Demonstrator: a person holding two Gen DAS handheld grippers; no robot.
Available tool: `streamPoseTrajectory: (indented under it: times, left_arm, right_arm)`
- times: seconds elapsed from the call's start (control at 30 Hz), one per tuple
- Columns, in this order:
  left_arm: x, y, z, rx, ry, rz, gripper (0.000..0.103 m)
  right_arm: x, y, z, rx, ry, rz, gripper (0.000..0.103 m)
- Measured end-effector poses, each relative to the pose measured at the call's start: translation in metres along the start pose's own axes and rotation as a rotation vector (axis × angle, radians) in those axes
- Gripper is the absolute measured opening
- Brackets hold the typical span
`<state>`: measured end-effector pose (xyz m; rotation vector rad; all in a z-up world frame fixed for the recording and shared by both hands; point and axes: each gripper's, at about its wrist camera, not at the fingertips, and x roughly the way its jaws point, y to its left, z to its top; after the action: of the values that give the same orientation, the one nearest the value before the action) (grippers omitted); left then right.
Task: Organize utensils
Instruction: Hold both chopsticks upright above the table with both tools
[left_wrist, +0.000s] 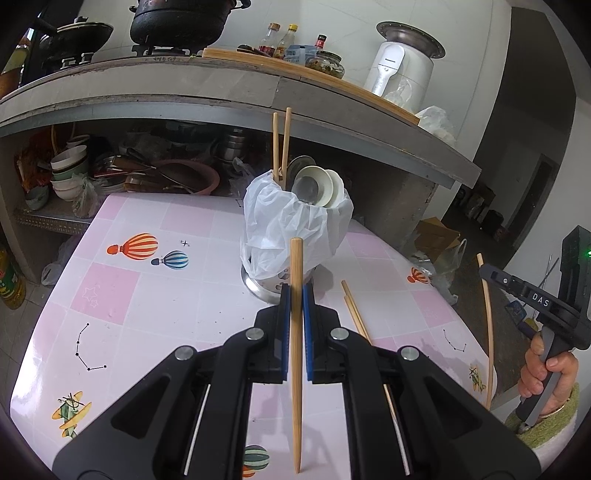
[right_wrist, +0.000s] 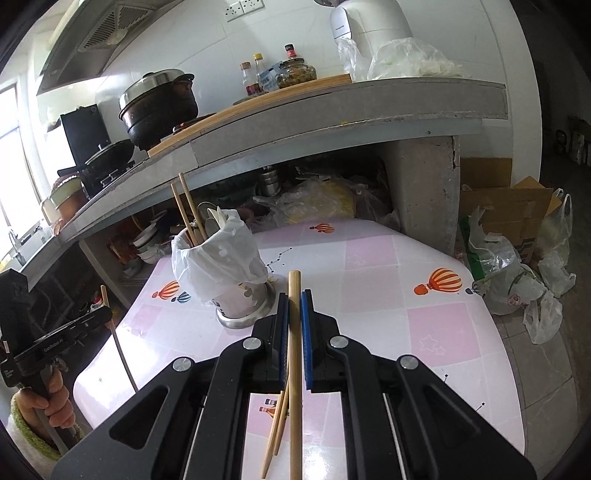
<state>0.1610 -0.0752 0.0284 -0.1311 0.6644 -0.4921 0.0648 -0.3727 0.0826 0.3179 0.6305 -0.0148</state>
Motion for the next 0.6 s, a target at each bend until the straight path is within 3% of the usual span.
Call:
streamPoseTrajectory:
  times: [0.6]
  left_arm:
    - [0.0005,0.0005,0.0002,-0.002,0.002,-0.002,0.006]
  right_arm:
    - [0.0039,0.004,-0.0008,-0.003,0.008,0.008,0.007]
